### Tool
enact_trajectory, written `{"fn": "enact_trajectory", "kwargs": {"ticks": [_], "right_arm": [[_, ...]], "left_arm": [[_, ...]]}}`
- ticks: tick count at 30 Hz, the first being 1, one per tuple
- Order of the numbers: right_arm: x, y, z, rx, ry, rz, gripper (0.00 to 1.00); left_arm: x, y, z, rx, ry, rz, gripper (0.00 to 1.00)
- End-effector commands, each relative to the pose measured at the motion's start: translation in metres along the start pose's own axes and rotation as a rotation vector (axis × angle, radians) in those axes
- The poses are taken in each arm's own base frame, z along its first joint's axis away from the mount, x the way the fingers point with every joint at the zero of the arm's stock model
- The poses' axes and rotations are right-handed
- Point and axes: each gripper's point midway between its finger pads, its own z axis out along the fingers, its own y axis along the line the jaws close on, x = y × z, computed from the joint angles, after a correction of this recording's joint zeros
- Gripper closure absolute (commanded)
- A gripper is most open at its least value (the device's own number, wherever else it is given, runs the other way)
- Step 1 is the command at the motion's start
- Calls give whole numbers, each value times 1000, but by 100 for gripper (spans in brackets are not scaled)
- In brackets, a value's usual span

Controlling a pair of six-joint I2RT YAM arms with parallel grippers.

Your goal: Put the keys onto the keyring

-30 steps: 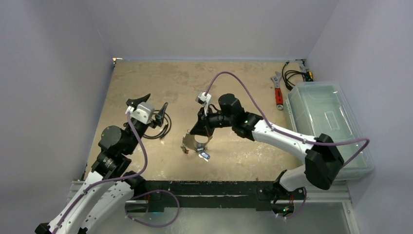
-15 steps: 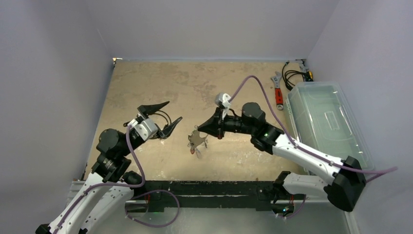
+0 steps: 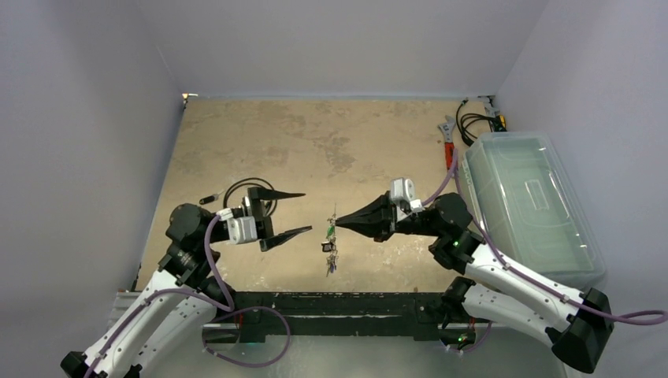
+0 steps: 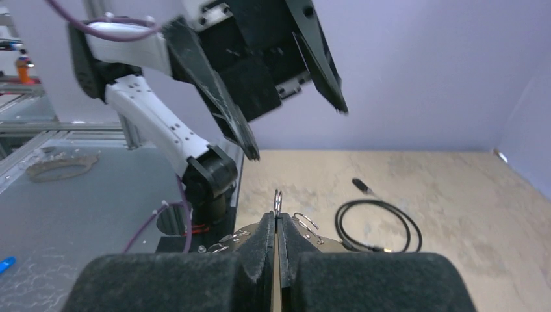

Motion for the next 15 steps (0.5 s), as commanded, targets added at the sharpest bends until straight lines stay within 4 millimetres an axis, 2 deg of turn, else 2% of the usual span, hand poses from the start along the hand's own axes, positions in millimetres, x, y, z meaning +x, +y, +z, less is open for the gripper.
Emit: {"fn": "enact_trajectory", "kwargs": {"ticks": [1,6,12,15], "right_arm": [[-43,27,-5,-123,-163,-132,100],[-54,41,-8,-193,-210,-163,100],[-66,41,-4,-211,-239,-188,100],[-70,41,-3,-211,-255,-200,100]], "left_arm": [[-12,-27,6,175,-76,-44,37],[-9,-39,9,243,-88,-90,41],[-7,-40,12,241,-89,-129,42],[-6,-41,14,239,-98,-147,48]]}}
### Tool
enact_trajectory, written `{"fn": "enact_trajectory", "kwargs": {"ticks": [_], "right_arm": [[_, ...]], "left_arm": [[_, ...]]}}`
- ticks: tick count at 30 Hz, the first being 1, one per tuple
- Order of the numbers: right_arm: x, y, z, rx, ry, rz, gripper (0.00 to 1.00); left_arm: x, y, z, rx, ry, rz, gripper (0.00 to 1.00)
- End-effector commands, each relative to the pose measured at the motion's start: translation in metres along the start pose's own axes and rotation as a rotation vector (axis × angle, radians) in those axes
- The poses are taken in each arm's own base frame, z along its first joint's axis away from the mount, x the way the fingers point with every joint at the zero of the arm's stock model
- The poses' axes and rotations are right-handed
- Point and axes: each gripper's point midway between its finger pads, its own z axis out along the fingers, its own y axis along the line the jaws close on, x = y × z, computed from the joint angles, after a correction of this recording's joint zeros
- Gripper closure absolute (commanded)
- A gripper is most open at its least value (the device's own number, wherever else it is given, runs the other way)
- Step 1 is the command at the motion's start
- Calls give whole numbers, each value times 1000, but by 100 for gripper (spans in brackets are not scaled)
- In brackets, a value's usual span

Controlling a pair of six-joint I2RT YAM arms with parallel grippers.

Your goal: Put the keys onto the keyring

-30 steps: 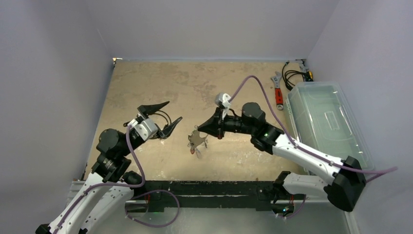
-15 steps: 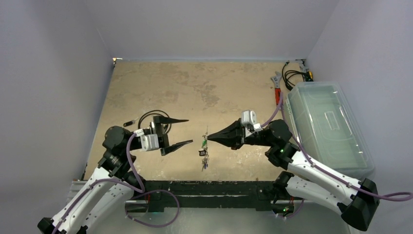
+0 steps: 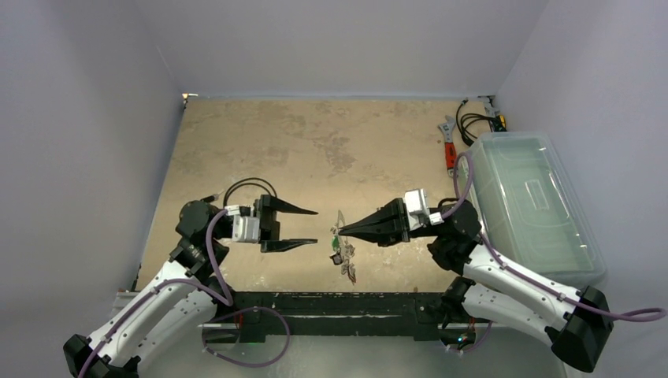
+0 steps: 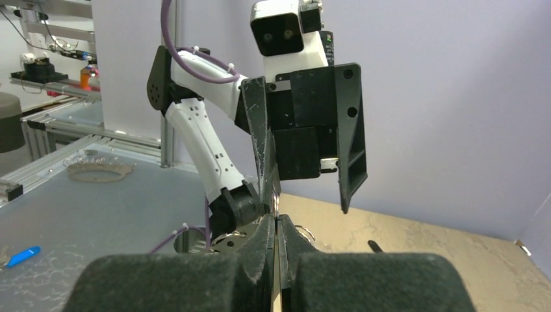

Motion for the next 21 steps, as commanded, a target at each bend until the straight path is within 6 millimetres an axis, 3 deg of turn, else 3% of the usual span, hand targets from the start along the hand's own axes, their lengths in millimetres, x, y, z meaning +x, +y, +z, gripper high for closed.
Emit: {"fn": "enact_trajectory", "kwargs": {"ticks": [1,9,13,21], "right_arm": [[-37,1,7,-25,-102,-99,100],[-52,-9,11,7,-138,-142,100],[-52,-13,13,15,-136,-152,100],[-53,10,15,-125,-149,-137,100]], "left_arm": [[-5,-4,4,24,-38,-19,49],[-3,0,12,21,-78,-166,53],[-13,0,10,9,-95,-107,50],[-20,0,7,-4,-108,-63,50]]}}
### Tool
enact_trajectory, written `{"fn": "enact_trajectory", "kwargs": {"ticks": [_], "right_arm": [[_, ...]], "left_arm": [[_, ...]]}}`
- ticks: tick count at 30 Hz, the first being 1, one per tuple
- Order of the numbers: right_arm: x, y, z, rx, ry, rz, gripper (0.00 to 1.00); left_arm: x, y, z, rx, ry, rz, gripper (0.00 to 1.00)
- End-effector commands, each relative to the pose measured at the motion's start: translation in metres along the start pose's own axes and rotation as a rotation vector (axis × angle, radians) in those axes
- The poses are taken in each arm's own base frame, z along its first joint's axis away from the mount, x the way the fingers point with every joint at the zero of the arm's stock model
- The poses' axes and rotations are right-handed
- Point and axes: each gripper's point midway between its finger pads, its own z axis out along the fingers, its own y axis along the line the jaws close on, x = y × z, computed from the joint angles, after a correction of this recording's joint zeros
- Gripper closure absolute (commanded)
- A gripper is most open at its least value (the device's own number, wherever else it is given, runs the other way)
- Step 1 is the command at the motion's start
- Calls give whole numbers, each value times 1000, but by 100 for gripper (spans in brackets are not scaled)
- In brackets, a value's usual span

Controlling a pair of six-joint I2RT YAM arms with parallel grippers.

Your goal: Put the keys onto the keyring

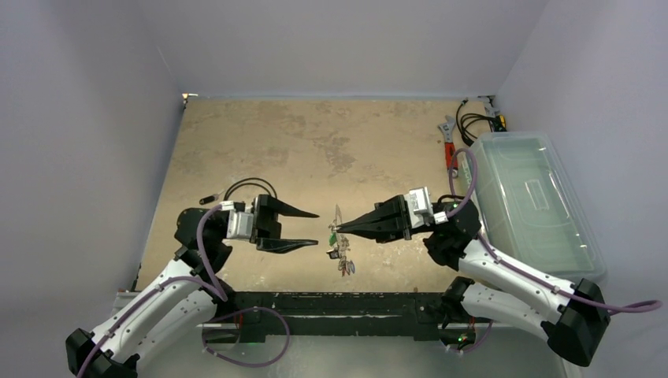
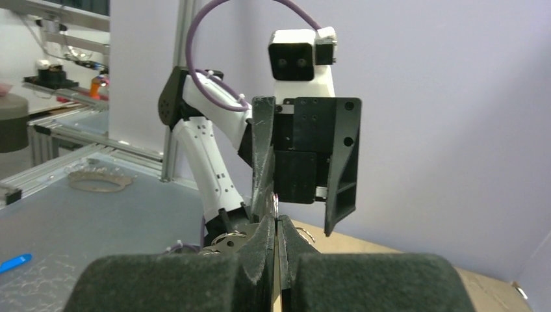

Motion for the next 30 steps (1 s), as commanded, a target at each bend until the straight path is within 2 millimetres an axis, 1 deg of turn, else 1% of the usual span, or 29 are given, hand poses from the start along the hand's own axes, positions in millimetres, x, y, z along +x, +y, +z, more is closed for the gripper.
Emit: {"fn": "enact_trajectory", "kwargs": {"ticks": [1,6,10,15,18,19,20,21,22,23,24,27,30], "right_arm": [[-37,11,9,-100,-85,-79,100],[-42,16,12,-148,-103,-80,100],[-44,16,19,-198,-93,-77,100],[-42,15,23,-232,-93,-64,100],[-45,17,25,-255,-111,-49,100],[-44,16,26,-256,-111,-44,100],[-44,15,27,-255,-111,-48,100],[-44,13,27,-252,-110,-54,100],[-44,10,28,-239,-107,-74,100],[-43,6,29,-218,-102,-89,100],[-42,1,30,-195,-92,-99,100],[-40,-10,31,-139,-69,-117,100],[-46,-16,31,-97,-78,-145,100]], "left_arm": [[-8,3,2,-5,-26,34,50],[-3,3,3,1,-15,6,50],[-5,4,3,-8,-17,23,51],[-4,4,2,-7,-11,28,59],[-4,5,3,-6,-4,24,68],[-5,4,3,-4,-3,24,69],[-5,4,2,-5,-2,16,68],[-6,2,2,-2,-4,14,61],[-7,0,2,1,-6,12,48],[-8,-1,2,1,-9,13,42],[-9,-2,1,1,-12,14,39],[-8,-6,2,16,-12,-6,37],[-5,-10,5,45,-9,-37,39]]}}
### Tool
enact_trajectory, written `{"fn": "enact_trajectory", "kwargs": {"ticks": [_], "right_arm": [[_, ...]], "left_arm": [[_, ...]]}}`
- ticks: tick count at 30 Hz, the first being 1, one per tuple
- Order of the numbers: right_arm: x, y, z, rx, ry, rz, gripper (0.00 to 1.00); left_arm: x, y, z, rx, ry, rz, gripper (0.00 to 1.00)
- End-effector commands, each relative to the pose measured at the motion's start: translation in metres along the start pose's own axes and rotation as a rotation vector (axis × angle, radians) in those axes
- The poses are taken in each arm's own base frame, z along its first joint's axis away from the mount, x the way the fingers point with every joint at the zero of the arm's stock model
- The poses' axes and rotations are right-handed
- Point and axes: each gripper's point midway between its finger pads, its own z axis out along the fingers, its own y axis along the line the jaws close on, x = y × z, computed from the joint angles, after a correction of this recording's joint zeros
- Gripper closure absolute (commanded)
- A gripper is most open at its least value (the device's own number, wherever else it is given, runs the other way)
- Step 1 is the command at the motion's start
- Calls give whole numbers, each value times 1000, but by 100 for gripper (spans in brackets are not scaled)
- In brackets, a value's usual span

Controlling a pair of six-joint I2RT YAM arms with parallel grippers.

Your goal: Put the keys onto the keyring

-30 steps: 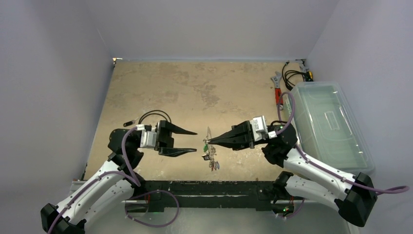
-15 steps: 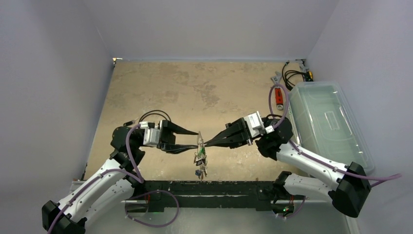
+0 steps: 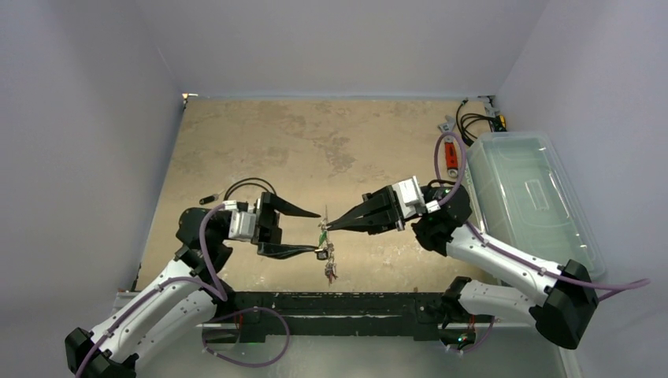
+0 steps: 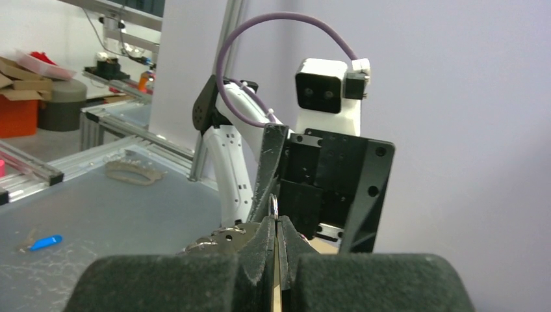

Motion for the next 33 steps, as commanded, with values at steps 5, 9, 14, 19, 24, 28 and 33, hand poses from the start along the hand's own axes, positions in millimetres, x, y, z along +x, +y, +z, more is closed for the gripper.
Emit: {"fn": "enact_trajectory", "kwargs": {"ticks": [5,9,14,19,24,28,33], "right_arm": [[-41,-25,3,124,-67,-168,100],[-38,-29,2,147,-66,-163,100],[-32,-32,2,157,-63,-157,100],[-27,-36,1,172,-62,-154,100],[-23,-36,2,161,-61,-140,100],[-20,-32,3,141,-69,-112,100],[-20,-29,1,148,-72,-102,100]], "left_arm": [[-6,-2,6,20,-19,-26,44],[-6,4,7,-5,-31,-27,47],[-5,6,8,-7,-36,-30,42],[-7,4,9,5,-52,-36,36],[-6,10,10,-20,-57,-37,41],[-2,18,12,-40,-42,-40,61],[0,23,10,-69,-15,-11,87]]}}
